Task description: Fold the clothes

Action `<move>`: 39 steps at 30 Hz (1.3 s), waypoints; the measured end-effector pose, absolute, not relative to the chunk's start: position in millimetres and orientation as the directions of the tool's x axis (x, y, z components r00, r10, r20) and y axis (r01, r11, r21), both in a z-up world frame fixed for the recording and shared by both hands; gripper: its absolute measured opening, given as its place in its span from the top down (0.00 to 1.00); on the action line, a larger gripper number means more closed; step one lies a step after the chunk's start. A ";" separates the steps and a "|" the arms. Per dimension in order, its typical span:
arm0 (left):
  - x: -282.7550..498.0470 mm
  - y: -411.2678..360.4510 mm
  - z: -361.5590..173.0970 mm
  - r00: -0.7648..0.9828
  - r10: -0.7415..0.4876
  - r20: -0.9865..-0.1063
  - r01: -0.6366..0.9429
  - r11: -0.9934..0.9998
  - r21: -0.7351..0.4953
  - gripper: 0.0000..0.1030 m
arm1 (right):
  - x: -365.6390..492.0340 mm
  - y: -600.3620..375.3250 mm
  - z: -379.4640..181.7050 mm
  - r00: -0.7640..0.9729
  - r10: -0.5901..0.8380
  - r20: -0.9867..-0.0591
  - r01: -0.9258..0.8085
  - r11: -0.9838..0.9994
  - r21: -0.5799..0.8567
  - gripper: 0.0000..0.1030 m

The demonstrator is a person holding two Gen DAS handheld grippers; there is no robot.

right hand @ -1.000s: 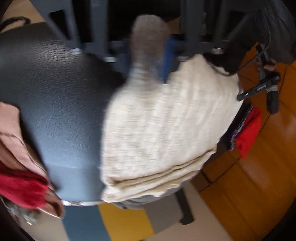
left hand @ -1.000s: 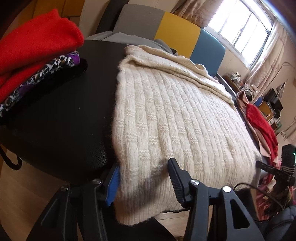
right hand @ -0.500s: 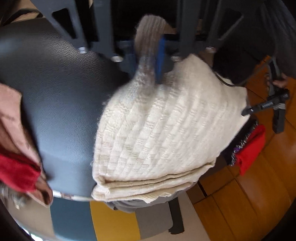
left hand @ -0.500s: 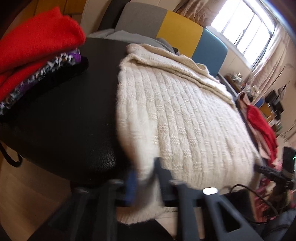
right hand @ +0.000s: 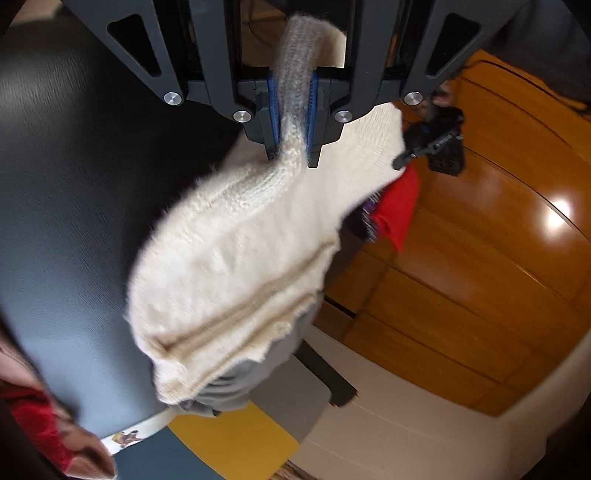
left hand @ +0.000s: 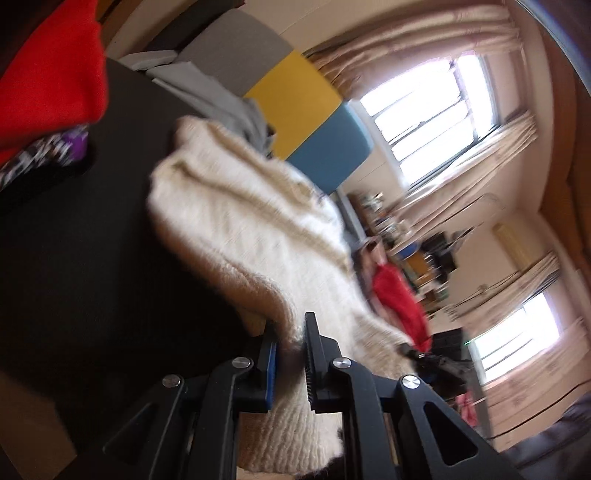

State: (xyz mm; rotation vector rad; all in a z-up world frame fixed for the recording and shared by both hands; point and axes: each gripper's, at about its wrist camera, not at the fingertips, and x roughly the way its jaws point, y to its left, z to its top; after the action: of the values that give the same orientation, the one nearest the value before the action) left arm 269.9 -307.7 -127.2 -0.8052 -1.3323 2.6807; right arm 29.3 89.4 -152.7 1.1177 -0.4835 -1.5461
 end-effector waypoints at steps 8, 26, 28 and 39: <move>212.9 -343.9 -109.5 -0.907 0.241 -0.347 0.133 -0.616 -0.776 0.89 | -27.6 39.5 -128.0 0.034 -0.942 -0.333 0.543 -0.262 0.797 0.87; 49.8 -475.1 -136.4 -0.910 0.149 -0.388 0.260 -0.526 -0.810 0.89 | -200.3 -28.8 -137.3 -0.110 -0.924 -0.367 0.417 -0.378 0.826 0.87; 32.2 -485.1 -167.1 -0.868 0.155 -0.472 0.344 -0.497 -0.797 0.89 | -218.0 -38.5 -168.1 -0.092 -0.896 -0.434 0.342 -0.438 0.832 0.87; 78.9 -452.7 -213.7 -0.881 0.155 -0.446 0.349 -0.423 -0.836 0.91 | -186.5 -11.4 -202.7 -0.092 -0.934 -0.345 0.304 -0.356 0.884 0.91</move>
State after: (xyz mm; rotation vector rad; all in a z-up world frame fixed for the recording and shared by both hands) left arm 78.9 -452.7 -213.7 -0.7710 -1.7440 2.6459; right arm -186.5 -11.4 -202.7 1.1949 -0.7949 -1.6310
